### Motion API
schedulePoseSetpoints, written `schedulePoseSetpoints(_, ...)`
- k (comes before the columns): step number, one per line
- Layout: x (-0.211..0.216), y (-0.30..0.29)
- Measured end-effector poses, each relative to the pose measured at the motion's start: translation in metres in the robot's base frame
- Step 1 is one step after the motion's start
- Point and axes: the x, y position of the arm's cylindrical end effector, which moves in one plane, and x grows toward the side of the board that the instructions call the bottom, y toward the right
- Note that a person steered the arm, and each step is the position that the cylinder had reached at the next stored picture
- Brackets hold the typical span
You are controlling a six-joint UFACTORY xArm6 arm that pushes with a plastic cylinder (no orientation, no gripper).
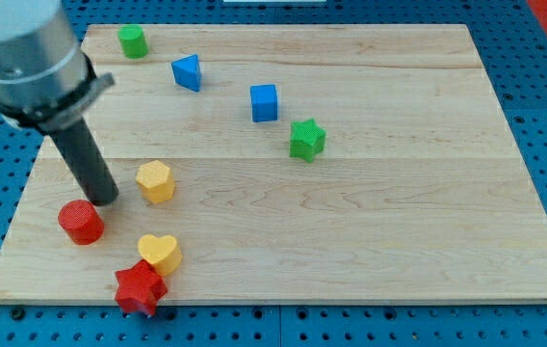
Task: Slide hexagon to the bottom right of green star
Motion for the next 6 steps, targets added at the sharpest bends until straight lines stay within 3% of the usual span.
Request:
schedulePoseSetpoints(1,-0.007,0.029)
schedulePoseSetpoints(4,-0.002,0.243)
schedulePoseSetpoints(5,-0.027,0.197)
schedulePoseSetpoints(6,-0.043,0.198)
